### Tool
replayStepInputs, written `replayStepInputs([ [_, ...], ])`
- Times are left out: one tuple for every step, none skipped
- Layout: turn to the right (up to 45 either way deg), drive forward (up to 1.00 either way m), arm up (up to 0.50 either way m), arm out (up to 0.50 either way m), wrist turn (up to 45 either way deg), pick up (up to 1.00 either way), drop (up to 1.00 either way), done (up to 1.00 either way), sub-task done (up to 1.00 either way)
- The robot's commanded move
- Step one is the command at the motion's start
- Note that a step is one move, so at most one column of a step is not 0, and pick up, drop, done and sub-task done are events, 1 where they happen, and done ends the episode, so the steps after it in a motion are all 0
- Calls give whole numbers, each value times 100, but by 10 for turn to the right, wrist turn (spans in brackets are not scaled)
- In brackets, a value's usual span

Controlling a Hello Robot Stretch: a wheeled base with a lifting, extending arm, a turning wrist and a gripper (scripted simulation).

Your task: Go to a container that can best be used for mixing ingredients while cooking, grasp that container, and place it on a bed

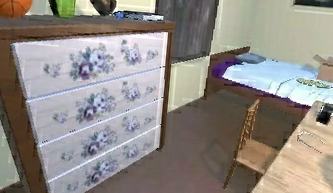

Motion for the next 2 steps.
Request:
replayStepInputs([
  [-300,0,0,0,0,0,0,0,0],
  [0,0,50,0,0,0,0,0,0],
])
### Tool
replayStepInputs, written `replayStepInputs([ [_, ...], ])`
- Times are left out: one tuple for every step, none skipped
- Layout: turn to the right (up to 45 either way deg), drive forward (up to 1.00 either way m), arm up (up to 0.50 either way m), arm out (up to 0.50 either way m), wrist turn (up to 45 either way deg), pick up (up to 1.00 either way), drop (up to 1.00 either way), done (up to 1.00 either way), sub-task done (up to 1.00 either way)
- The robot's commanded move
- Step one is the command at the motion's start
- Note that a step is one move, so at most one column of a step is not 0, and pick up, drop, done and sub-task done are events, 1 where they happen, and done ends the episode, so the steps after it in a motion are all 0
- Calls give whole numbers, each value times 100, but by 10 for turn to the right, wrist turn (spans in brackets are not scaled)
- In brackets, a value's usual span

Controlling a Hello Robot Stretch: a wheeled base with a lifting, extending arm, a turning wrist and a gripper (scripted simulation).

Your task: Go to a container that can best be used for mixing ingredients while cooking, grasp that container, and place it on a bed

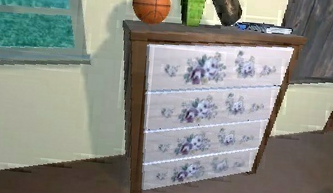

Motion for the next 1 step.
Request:
replayStepInputs([
  [0,0,28,0,0,0,0,0,0],
])
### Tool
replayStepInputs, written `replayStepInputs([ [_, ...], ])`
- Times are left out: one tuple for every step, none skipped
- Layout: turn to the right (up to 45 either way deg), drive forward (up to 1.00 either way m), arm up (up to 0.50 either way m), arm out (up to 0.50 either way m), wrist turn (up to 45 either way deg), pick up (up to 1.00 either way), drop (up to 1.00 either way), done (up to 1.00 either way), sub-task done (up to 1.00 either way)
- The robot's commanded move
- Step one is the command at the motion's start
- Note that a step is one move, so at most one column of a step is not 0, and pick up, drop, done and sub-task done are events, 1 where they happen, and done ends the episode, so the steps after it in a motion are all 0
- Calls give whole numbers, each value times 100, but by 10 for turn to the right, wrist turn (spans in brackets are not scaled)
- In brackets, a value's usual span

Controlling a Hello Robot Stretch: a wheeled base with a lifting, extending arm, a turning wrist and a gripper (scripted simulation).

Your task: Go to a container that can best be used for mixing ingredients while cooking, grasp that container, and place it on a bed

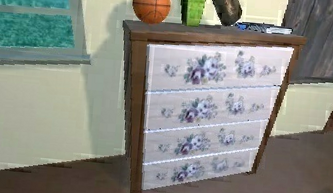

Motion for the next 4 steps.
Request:
replayStepInputs([
  [0,0,0,50,0,0,0,0,0],
  [0,0,0,0,450,0,0,0,0],
  [0,0,0,0,450,0,0,0,0],
  [0,0,0,0,450,0,0,0,0],
])
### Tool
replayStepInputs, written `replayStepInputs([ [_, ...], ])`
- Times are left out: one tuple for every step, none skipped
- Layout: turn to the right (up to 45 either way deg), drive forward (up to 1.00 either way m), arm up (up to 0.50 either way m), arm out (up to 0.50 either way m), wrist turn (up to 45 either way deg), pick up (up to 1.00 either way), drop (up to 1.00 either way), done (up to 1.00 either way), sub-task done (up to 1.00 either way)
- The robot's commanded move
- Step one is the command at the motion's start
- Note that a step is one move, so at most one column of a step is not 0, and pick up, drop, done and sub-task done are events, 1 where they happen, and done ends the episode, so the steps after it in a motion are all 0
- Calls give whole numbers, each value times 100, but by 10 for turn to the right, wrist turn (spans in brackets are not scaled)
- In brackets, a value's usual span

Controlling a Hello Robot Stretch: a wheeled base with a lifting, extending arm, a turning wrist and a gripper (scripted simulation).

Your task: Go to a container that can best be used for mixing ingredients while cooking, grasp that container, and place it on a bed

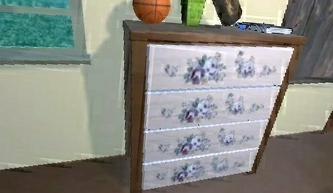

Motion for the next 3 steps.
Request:
replayStepInputs([
  [0,0,0,0,120,0,0,0,0],
  [0,0,-30,0,0,0,0,0,0],
  [0,0,0,0,0,100,0,0,0],
])
